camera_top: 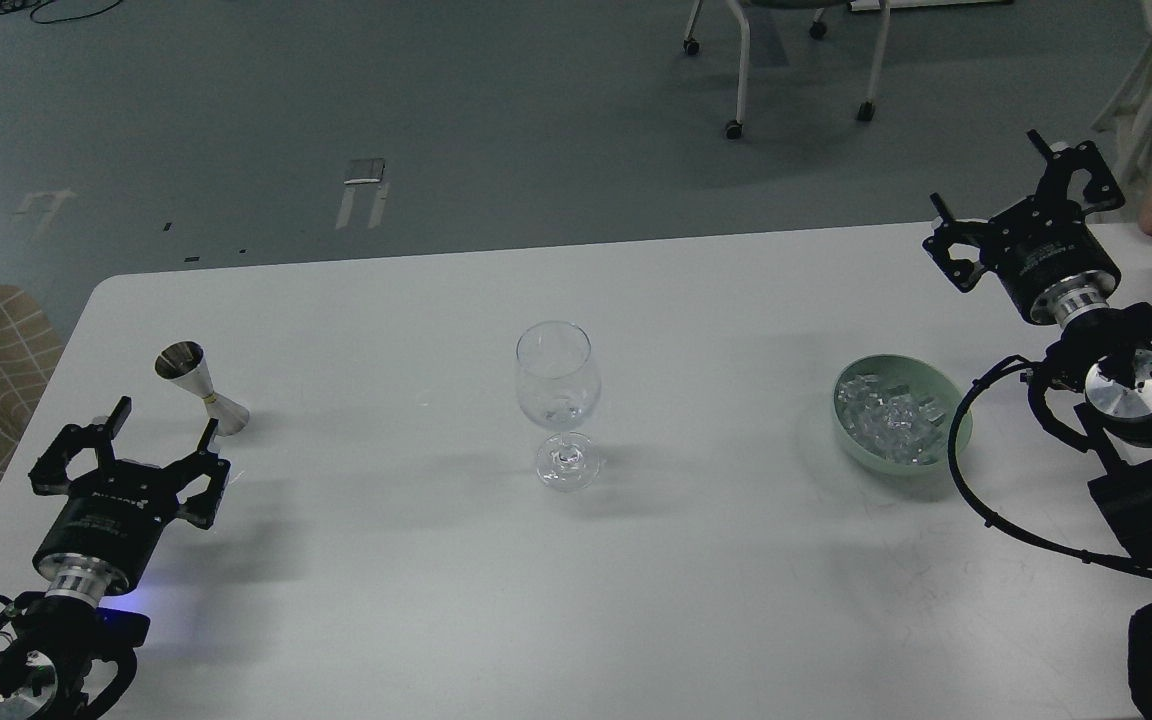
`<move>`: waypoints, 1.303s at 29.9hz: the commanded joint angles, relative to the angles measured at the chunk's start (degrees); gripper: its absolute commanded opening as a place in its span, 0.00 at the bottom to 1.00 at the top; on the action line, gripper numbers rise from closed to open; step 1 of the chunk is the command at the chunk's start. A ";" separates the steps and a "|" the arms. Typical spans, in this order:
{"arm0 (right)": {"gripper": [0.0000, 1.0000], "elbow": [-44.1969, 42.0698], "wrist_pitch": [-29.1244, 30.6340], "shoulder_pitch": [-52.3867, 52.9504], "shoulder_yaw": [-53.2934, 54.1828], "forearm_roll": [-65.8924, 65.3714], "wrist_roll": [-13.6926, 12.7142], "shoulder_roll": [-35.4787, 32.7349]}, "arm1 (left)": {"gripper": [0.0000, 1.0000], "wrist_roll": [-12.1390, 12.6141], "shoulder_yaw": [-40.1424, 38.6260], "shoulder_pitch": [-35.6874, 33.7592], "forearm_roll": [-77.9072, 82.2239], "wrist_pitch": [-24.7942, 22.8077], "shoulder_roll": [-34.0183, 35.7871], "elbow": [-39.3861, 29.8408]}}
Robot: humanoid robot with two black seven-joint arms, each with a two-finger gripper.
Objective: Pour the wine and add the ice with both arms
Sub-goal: 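Lower the left gripper toward the silver jigger, then close the left gripper around the silver jigger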
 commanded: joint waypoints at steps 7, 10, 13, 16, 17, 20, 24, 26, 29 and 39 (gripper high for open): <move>1.00 0.02 -1.08 0.16 -0.02 -0.09 0.02 0.06 | 0.79 1.50 -1.56 -3.82 -2.63 4.34 -4.03 3.17; 1.00 0.37 -1.43 0.34 -0.11 -0.09 0.02 0.24 | 0.80 2.46 -1.91 -4.78 -4.21 6.71 -4.12 3.17; 1.00 0.46 -1.52 0.51 -0.11 0.00 -0.07 0.24 | 0.80 2.55 -2.00 -5.84 -4.30 7.16 -4.30 3.96; 1.00 0.72 -1.52 0.51 -0.11 -0.09 -0.07 -0.02 | 0.80 2.55 -2.44 -5.93 -4.39 7.42 -4.91 3.79; 1.00 0.99 -1.52 0.43 -0.19 -0.09 -0.07 -0.20 | 0.82 2.55 -2.52 -5.93 -4.91 7.42 -5.78 3.70; 1.00 1.08 -1.52 0.34 -0.19 -0.09 -0.07 -0.20 | 0.82 2.55 -2.53 -6.01 -5.80 7.51 -6.76 4.05; 1.00 1.08 -1.52 0.77 -0.19 -0.09 -0.07 -0.20 | 0.82 2.55 -2.61 -6.72 -5.88 7.42 -6.85 4.84; 1.00 0.90 -1.52 0.95 -0.11 -0.09 -0.07 -0.29 | 0.82 2.64 -2.61 -7.68 -5.88 7.42 -6.85 5.63; 1.00 0.81 -1.52 0.95 -0.11 -0.09 -0.07 -0.29 | 0.82 2.64 -2.61 -8.30 -5.88 7.42 -6.85 6.33; 1.00 0.55 -1.52 1.65 -0.19 -0.09 -0.07 -0.20 | 0.82 2.64 -2.61 -9.61 -5.88 7.42 -6.85 8.53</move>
